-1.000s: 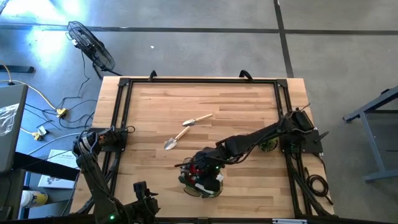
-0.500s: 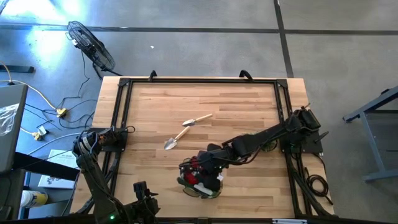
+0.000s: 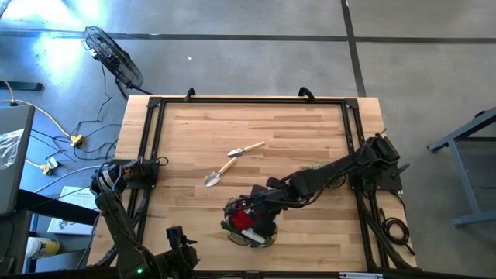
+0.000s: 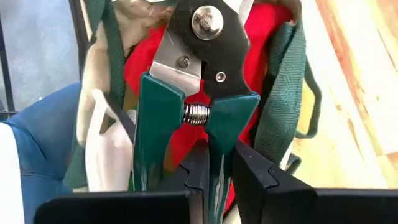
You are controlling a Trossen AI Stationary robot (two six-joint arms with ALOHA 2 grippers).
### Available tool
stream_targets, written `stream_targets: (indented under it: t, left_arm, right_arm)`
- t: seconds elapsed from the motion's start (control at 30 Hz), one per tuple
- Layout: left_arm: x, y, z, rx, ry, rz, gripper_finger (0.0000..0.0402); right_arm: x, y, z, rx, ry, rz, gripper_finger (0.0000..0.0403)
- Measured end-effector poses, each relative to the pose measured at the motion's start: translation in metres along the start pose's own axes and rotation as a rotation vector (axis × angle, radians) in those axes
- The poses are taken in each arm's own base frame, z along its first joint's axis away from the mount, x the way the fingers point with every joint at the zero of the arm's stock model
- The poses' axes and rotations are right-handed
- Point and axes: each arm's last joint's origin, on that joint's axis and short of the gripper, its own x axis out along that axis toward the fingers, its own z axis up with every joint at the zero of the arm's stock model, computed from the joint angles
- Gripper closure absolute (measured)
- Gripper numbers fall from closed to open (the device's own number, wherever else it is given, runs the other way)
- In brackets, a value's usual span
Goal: Pick & Place Garden tools in Gardening bag
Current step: Put the green shear scissors into the gardening bag
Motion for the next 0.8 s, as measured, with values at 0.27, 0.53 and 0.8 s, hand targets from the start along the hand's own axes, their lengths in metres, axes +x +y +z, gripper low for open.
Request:
stream_targets:
  t: [0.27, 0.53, 0.8]
  left_arm:
    - [0.000, 0.000, 0.000, 0.001, 0.000, 0.000, 0.0151]
    - [0.000, 0.000, 0.000, 0.001, -0.001, 0.001, 0.0151]
    - [0.001, 0.000, 0.000, 0.001, 0.000, 0.001, 0.0151]
  right_arm:
    - [0.000, 0.007, 0.001, -0.017, -0.042, 0.033, 0.0370]
    - [-0.001, 0.012, 0.007, -0.051, -0.108, 0.089, 0.0370]
    - [-0.002, 0.018, 0.008, -0.065, -0.184, 0.071, 0.0370]
